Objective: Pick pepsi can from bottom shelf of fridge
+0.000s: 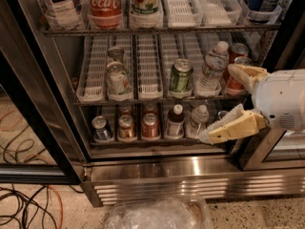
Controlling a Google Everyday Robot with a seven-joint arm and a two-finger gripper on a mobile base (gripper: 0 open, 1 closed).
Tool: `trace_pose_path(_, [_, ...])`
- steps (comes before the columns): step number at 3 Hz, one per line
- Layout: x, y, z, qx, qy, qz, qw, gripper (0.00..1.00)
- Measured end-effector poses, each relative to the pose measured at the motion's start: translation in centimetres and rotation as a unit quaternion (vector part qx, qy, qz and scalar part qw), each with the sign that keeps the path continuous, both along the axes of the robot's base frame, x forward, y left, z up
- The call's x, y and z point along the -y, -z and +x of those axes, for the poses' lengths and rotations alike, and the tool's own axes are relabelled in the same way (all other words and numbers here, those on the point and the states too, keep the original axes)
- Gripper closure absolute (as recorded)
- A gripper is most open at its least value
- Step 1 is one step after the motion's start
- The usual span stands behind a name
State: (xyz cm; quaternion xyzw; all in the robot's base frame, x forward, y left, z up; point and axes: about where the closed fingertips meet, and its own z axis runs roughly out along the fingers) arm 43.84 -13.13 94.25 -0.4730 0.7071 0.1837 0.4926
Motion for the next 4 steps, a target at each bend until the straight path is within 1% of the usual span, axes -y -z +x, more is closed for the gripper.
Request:
trace_pose_path(1, [0.0,0.0,0.0,0.0,0.0,0.0,1.0,0.0])
trace_pose_path(2, [-0.1,-0.4,0.0,0.009,-0.003,0.008,0.9999,0.0])
trace_pose_path(3, [-0.6,0.6,0.3,0.03,0.015,0.041,0.9986,0.0])
trace_pose_path(4, [-1.4,1.8,1.1,0.06,0.045,0.087,0.9934,0.0])
